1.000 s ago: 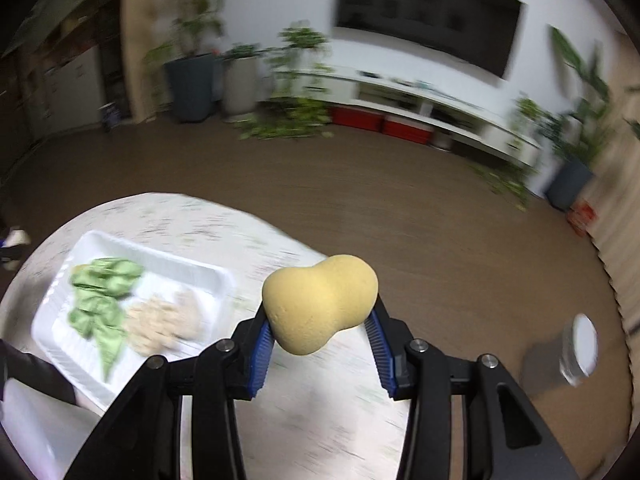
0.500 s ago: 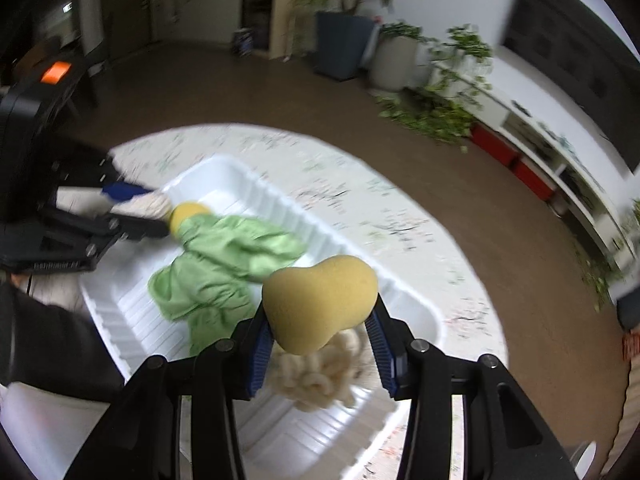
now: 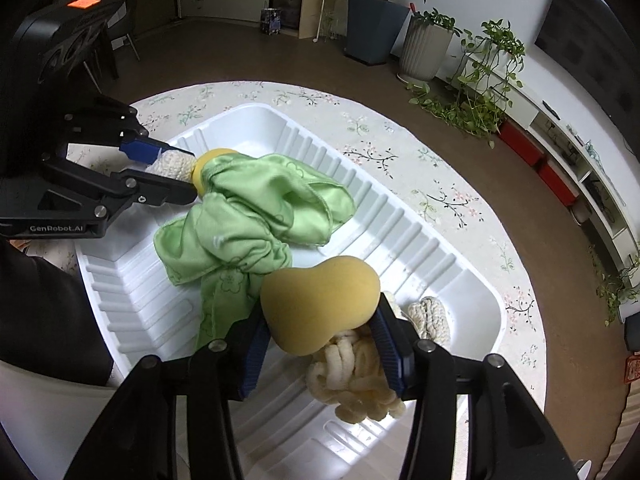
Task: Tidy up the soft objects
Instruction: 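Carry both items to the white tray and release them inside, then move both open tools back to the yellow sponges and tissue packs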
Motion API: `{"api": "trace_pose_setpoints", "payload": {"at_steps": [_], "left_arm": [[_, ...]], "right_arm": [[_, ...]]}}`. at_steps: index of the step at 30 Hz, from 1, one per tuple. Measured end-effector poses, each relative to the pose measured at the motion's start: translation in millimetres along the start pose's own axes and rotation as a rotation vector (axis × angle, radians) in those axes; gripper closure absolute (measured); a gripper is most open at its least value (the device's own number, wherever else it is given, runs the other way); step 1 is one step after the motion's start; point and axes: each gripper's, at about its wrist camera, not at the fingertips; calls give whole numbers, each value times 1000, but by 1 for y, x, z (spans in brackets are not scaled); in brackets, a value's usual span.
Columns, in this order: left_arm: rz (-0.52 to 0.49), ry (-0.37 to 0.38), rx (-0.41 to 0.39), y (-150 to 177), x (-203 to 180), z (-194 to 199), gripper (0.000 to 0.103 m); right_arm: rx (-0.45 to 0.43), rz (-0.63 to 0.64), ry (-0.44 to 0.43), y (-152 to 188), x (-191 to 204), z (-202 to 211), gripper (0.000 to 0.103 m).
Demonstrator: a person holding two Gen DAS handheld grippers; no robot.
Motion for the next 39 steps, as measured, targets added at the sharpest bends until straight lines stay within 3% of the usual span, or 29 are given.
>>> {"api": "trace_pose_setpoints", "payload": {"at_steps": [4, 12, 14, 30, 33, 36, 39], "left_arm": [[-10, 7, -8, 2, -3, 1, 49], [-5, -22, -48, 1, -3, 11, 38], [10, -42, -63, 0, 1, 16, 31], [65, -33, -84, 2, 12, 23, 31], [83, -8, -83, 2, 14, 22, 24], [89, -7, -84, 3, 16, 22, 23], [117, -5, -93, 3, 21, 24, 15]], "right_arm": [[-10, 1, 8, 1, 0, 1, 46], [-39, -5, 30, 9, -4, 13, 31], [-52, -9, 38, 9, -7, 16, 28], [-72, 17, 59, 16, -16, 29, 26], [-78, 5, 62, 20, -18, 31, 26], [-84, -7, 67, 23, -22, 35, 26], [-95, -28, 66, 22, -29, 38, 26]]}}
Point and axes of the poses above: each gripper's, at about its wrist camera, not at the fingertips, and z roughly against the way its jaws point, x to its left, y to its underside, and after that the axes turned 7 degrees about -z, right-handed
